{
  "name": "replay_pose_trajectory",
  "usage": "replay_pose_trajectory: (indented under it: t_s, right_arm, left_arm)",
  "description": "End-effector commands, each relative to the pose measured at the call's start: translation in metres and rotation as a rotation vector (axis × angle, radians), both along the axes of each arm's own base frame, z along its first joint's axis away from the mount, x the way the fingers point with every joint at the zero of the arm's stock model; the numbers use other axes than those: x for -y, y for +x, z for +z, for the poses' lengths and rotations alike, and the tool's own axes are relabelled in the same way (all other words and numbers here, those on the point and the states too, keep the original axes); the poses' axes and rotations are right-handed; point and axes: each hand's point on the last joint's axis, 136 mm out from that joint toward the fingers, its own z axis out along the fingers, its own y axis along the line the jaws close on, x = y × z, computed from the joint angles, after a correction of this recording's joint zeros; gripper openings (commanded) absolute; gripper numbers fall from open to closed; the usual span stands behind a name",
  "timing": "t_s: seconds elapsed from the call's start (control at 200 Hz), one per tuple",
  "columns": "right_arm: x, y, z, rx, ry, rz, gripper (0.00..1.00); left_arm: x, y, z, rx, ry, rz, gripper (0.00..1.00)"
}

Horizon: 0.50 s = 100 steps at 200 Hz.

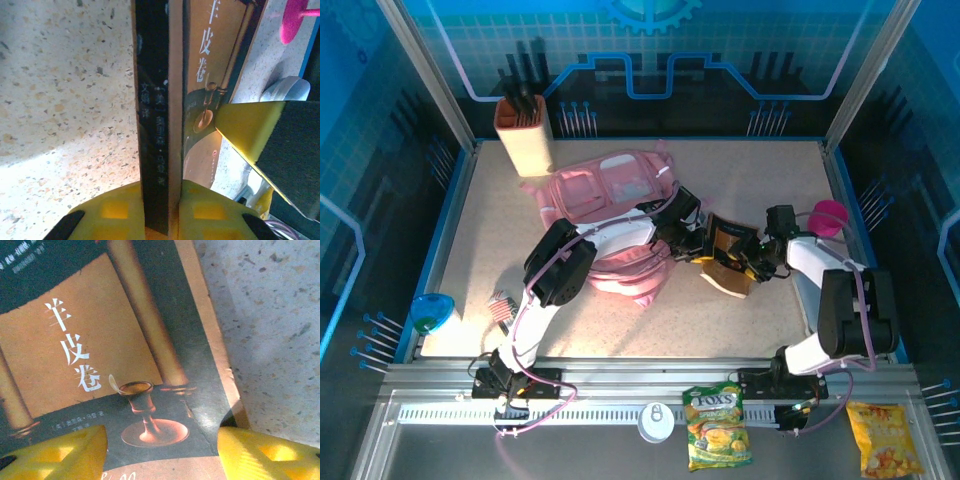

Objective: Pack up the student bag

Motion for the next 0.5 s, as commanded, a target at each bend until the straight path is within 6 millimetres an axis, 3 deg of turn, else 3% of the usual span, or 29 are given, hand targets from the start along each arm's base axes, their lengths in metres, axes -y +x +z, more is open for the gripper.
replay_pose_trajectory:
  t_s: [0.0,0.225,0.495]
  right_arm:
    - [-0.016,0.004,0.002,0.058,0.111,0.007,0.64]
    - [-0.026,0.022,0.052,0.267,0.183,0.026,0.73]
    - [-0.043,0.03,0.094,0.423,0.312,0.025,0.83]
  left_arm:
    - [0.005,-0.003,0.062,0.137,-0.056,-0.052,0.0]
    - [-0.031,0.013,0.103,0.264,-0.041,0.008,0.0]
    - [-0.111,0.041,0.145,0.38,-0.037,0.223,0.0]
